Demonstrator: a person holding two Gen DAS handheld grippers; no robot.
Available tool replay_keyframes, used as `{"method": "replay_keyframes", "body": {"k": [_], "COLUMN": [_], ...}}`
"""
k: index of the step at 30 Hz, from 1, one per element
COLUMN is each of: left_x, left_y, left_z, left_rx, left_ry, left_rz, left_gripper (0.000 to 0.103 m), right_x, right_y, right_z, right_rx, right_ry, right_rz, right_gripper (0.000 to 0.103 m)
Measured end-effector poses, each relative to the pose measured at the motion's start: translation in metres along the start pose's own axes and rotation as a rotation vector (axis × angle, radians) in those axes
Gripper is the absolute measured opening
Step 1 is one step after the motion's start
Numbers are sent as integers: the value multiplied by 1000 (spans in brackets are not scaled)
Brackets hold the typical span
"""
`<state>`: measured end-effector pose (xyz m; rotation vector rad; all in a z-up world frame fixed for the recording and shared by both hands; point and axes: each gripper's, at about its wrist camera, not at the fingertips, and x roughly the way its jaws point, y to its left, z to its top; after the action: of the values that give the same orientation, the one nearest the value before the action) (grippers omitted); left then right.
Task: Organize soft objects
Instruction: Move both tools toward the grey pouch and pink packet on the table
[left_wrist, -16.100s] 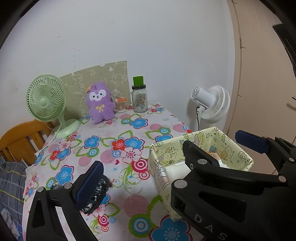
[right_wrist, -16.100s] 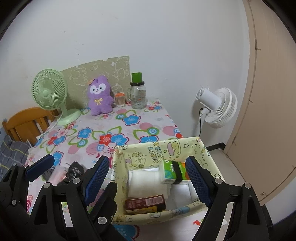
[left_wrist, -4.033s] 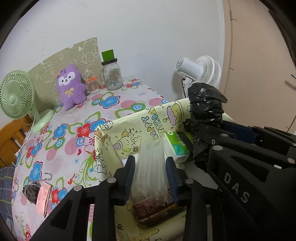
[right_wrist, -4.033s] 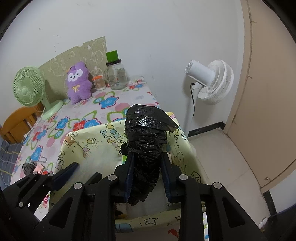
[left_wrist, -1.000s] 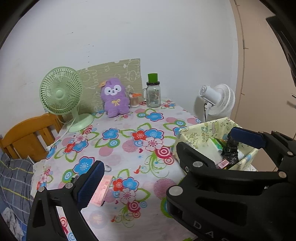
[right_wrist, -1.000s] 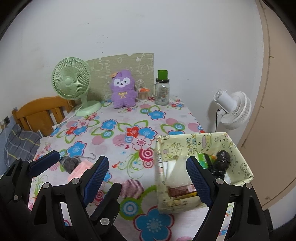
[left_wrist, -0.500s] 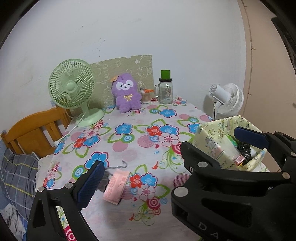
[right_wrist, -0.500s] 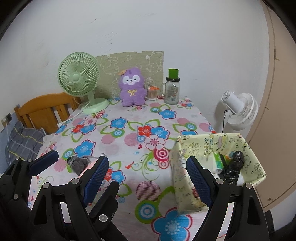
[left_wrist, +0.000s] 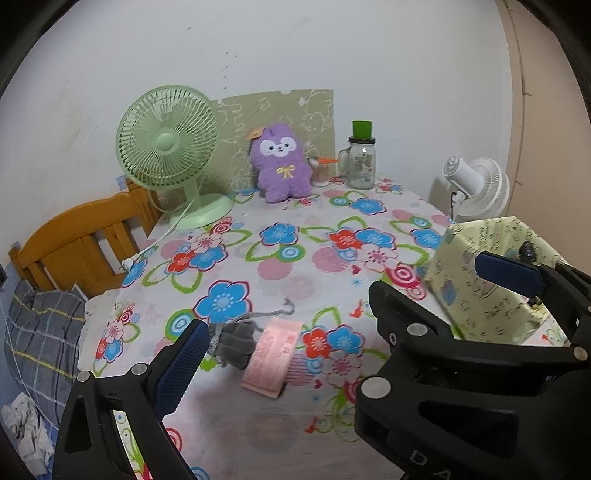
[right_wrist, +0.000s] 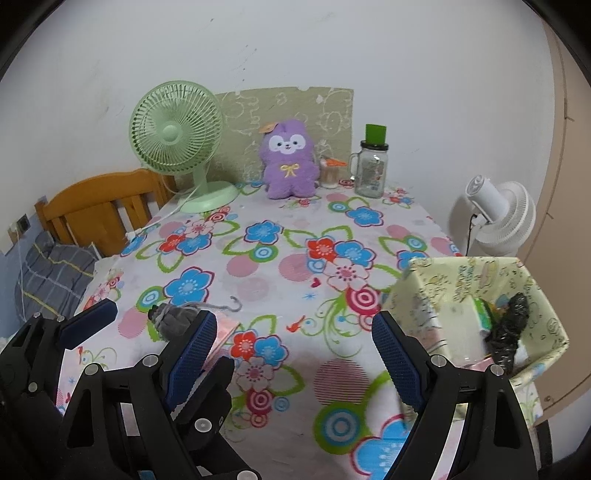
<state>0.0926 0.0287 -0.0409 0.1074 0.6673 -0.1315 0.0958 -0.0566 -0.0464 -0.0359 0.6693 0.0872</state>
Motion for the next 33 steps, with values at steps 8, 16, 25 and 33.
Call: {"method": "replay_keyframes", "body": {"k": [8,16,25,33], "left_x": [16,37,66,91], "left_y": [20,43,63,71], "left_z": [-9,-17,-23,-22], "left_rx": [-4,-13,-35,-20], "left_ry": [29,71,131,172], "left_rz": [31,55,65,91], "left_gripper": [99,99,99,99], "right_x": [20,43,69,91], "right_y": [19,36,48,49], "right_z": [-5,-10,-11,-9], "right_rx": [-13,-23,-45,-34], "right_ry": [21,51,79,113], "right_rz": [17,36,35,42], "right_gripper": [88,88,88,88]}}
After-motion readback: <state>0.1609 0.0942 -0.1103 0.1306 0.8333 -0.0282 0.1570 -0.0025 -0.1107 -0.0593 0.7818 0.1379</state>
